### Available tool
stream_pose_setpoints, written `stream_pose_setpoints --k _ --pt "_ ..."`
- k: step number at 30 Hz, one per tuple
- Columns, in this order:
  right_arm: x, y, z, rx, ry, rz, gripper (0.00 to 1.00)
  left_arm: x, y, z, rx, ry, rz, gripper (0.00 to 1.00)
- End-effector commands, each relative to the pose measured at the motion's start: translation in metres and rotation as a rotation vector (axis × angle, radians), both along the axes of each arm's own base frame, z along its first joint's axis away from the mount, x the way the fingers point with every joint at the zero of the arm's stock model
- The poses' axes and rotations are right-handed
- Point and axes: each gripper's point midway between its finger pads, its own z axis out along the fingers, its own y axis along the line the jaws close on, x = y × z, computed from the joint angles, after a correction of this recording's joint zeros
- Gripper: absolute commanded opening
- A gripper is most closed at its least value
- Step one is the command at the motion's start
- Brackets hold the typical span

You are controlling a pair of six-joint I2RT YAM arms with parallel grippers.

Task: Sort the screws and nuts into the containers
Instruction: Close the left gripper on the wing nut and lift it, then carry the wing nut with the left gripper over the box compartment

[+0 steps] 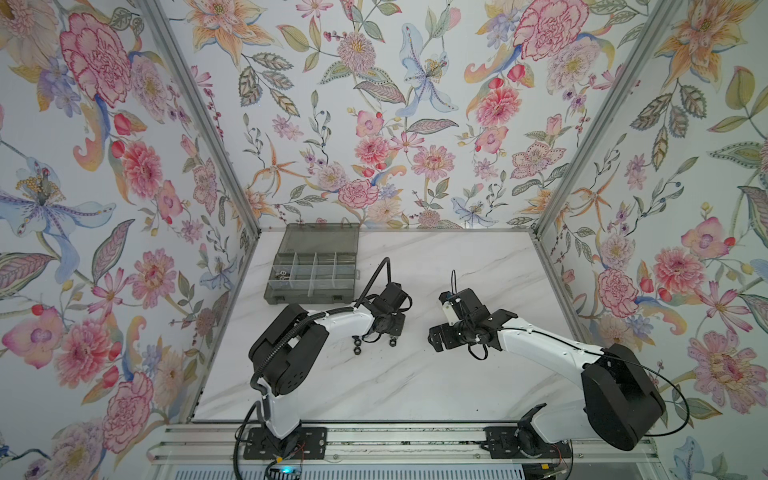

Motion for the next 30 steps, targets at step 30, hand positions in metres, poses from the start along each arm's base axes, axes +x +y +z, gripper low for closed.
stream_pose_setpoints --k 30 --pt "0.002 0.005 -0.003 0.008 0.025 -0.013 0.99 0.162 0.363 0.075 0.001 -0.266 0.652 0.00"
